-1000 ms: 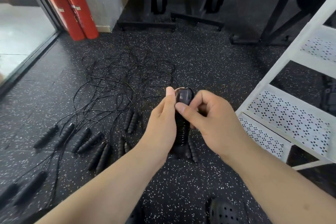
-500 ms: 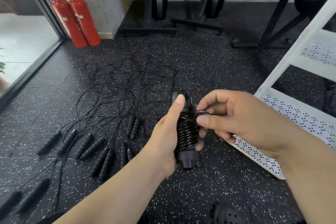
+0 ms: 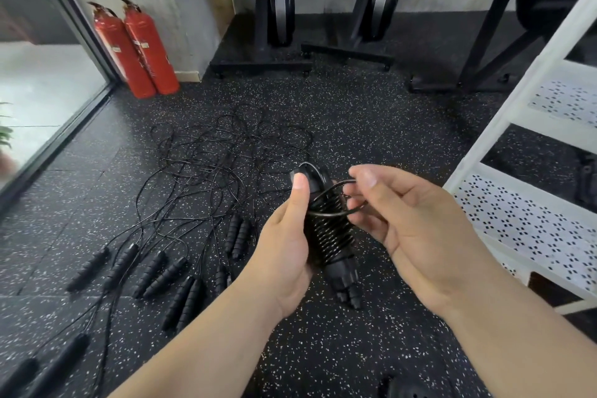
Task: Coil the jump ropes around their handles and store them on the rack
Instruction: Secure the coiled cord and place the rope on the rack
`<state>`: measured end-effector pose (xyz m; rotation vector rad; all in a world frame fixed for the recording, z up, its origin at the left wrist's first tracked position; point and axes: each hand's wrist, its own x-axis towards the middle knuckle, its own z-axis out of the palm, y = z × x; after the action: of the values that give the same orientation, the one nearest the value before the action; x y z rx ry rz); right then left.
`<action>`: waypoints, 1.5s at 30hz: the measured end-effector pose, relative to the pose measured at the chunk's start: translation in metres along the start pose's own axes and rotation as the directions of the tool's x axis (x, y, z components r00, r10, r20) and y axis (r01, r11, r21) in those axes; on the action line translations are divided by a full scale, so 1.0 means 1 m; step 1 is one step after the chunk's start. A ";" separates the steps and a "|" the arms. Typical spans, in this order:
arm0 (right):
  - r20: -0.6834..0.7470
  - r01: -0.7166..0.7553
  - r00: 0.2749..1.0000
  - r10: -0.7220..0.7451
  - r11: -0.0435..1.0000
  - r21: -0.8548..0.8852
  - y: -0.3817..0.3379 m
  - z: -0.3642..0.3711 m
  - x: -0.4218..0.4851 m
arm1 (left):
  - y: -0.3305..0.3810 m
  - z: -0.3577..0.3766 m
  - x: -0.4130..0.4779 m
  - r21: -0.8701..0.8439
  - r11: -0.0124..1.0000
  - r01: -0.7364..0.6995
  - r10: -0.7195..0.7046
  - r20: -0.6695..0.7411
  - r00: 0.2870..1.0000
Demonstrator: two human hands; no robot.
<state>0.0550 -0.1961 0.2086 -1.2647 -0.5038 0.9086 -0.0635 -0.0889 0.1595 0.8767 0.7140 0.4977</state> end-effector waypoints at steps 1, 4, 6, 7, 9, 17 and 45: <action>0.033 0.030 0.999 -0.029 0.999 -0.026 0.001 0.003 -0.002 | -0.001 0.001 0.000 0.002 1.000 -0.017 0.017 -0.035 0.999; 0.066 0.109 0.993 -0.102 0.988 -0.106 0.006 0.014 -0.011 | 0.001 0.003 -0.001 0.007 0.998 -0.056 0.057 -0.116 0.992; -0.023 0.156 0.986 -0.162 0.972 -0.177 0.012 0.020 -0.014 | 0.000 0.002 0.000 0.027 0.996 -0.089 0.091 -0.136 0.986; -0.072 0.158 0.982 -0.175 0.967 -0.200 0.015 0.023 -0.014 | 0.001 0.001 0.000 0.043 0.993 -0.109 0.114 -0.142 0.983; -0.138 0.099 0.984 -0.115 0.989 -0.114 0.019 0.028 -0.013 | 0.000 0.002 -0.001 0.090 0.984 -0.153 0.164 -0.132 0.978; -0.130 -0.054 0.986 0.108 0.930 0.364 0.023 0.042 -0.020 | -0.002 0.001 -0.001 0.117 0.975 -0.188 0.205 -0.156 0.966; -0.199 0.350 0.877 -0.437 0.866 -0.358 0.020 0.035 -0.016 | -0.009 0.005 -0.005 0.425 0.774 -0.470 0.489 0.071 0.869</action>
<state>0.0128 -0.1876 0.2014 -1.4751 -0.6751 0.3004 -0.0624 -0.0998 0.1564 1.4923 0.6455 0.8368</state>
